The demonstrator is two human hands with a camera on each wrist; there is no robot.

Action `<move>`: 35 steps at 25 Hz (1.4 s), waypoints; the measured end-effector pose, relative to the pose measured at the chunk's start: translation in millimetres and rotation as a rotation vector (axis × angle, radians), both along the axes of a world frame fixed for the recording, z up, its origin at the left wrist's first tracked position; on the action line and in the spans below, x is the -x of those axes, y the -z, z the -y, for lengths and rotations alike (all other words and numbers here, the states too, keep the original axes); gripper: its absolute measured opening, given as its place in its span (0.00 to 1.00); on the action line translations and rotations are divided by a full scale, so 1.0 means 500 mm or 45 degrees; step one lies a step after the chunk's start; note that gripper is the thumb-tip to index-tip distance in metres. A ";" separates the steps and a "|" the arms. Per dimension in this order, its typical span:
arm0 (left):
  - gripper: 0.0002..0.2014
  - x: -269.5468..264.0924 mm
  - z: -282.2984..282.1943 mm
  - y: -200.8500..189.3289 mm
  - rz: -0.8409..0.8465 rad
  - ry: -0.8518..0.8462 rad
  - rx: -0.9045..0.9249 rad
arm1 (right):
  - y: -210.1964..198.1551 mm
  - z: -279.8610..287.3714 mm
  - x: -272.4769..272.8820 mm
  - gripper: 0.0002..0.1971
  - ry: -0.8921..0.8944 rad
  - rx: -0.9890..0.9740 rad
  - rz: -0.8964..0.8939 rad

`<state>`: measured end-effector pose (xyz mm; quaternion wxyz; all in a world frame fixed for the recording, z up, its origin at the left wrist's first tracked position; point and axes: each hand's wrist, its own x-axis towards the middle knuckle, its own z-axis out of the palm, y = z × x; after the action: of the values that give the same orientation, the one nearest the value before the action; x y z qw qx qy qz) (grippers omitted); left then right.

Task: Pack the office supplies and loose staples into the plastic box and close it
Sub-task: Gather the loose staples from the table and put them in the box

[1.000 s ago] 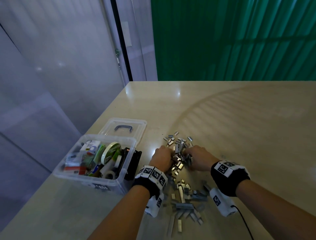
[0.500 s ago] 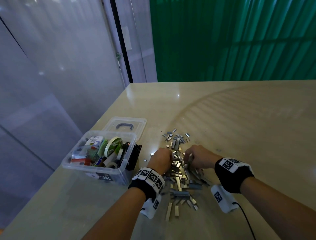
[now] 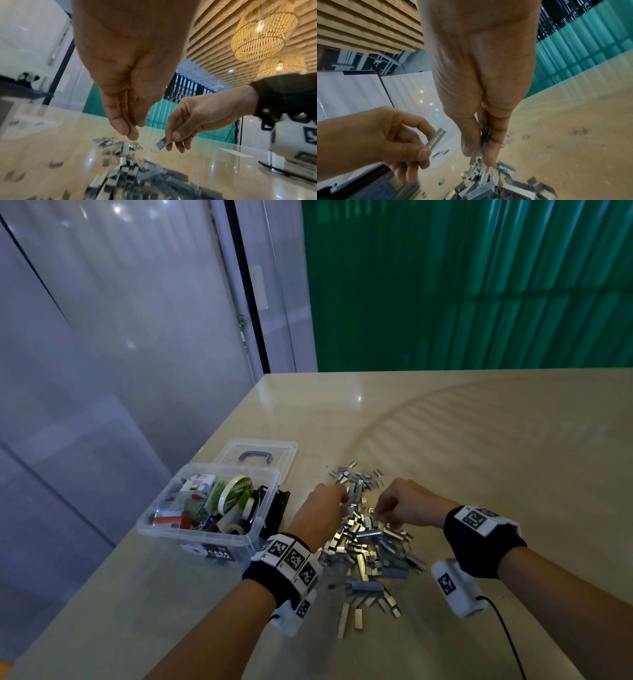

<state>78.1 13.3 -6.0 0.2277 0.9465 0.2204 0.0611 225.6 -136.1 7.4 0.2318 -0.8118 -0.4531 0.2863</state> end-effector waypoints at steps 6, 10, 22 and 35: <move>0.08 0.086 -0.032 -0.114 0.182 0.057 -0.135 | -0.046 -0.025 0.020 0.12 -0.016 -0.061 0.062; 0.07 0.148 -0.077 -0.145 0.207 0.048 -0.170 | -0.083 -0.069 0.052 0.14 0.014 -0.187 0.095; 0.05 0.397 -0.290 -0.150 0.289 -0.195 -0.112 | -0.205 -0.308 0.279 0.04 -0.255 -0.494 0.201; 0.13 0.396 -0.346 -0.102 -0.031 -0.004 -0.050 | -0.137 -0.436 0.357 0.08 -0.255 -0.343 0.262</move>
<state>-119.9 186.4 45.0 0.2065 0.9511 0.2233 0.0542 47.1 81.7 76.1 0.2612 -0.7493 -0.5871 0.1602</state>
